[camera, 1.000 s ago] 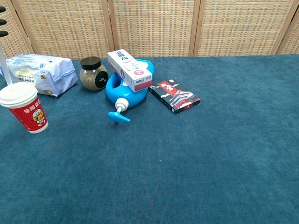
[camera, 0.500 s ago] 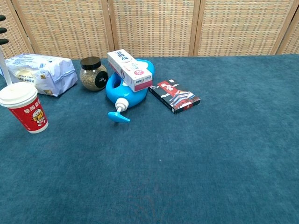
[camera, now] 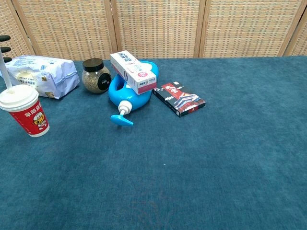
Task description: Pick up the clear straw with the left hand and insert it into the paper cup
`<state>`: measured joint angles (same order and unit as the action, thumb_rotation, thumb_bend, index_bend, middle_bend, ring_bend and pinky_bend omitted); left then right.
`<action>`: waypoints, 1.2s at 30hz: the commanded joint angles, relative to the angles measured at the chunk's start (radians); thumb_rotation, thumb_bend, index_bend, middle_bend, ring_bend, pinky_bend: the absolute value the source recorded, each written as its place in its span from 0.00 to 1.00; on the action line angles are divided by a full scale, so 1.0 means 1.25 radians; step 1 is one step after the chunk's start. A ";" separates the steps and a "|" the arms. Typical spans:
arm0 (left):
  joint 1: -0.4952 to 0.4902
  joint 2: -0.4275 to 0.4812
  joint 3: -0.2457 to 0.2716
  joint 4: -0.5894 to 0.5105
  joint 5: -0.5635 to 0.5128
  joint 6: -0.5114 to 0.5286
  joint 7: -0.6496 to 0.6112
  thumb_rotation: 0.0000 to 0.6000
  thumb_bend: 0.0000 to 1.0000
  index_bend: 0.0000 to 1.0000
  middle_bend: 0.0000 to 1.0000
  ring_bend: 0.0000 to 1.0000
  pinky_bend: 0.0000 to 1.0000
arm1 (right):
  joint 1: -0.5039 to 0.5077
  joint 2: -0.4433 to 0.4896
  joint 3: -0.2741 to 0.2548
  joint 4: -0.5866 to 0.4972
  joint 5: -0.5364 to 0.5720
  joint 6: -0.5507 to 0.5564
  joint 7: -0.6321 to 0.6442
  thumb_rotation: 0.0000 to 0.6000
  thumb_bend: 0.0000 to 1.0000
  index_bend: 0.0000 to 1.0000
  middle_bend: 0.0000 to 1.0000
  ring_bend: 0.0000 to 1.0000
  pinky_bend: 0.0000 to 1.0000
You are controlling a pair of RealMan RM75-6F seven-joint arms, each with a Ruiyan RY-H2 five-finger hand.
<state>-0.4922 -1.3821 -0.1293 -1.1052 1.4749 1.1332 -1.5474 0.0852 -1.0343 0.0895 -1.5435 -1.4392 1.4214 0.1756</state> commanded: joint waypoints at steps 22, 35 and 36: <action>0.019 0.026 0.030 0.005 0.055 0.083 0.005 1.00 0.41 0.00 0.00 0.00 0.00 | -0.003 0.003 -0.003 -0.003 -0.010 0.008 0.009 1.00 0.00 0.00 0.00 0.00 0.00; 0.153 0.212 0.060 -0.292 -0.004 0.214 0.858 1.00 0.12 0.00 0.00 0.00 0.00 | -0.010 0.007 -0.005 -0.006 -0.022 0.024 0.012 1.00 0.00 0.00 0.00 0.00 0.00; 0.171 0.224 0.063 -0.339 -0.026 0.228 0.955 1.00 0.10 0.00 0.00 0.00 0.00 | -0.011 0.006 -0.005 -0.006 -0.022 0.026 0.011 1.00 0.00 0.00 0.00 0.00 0.00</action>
<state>-0.3928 -1.2232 -0.0709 -1.2680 1.5527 1.3528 -1.0155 0.0723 -1.0262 0.0829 -1.5508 -1.4667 1.4536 0.1894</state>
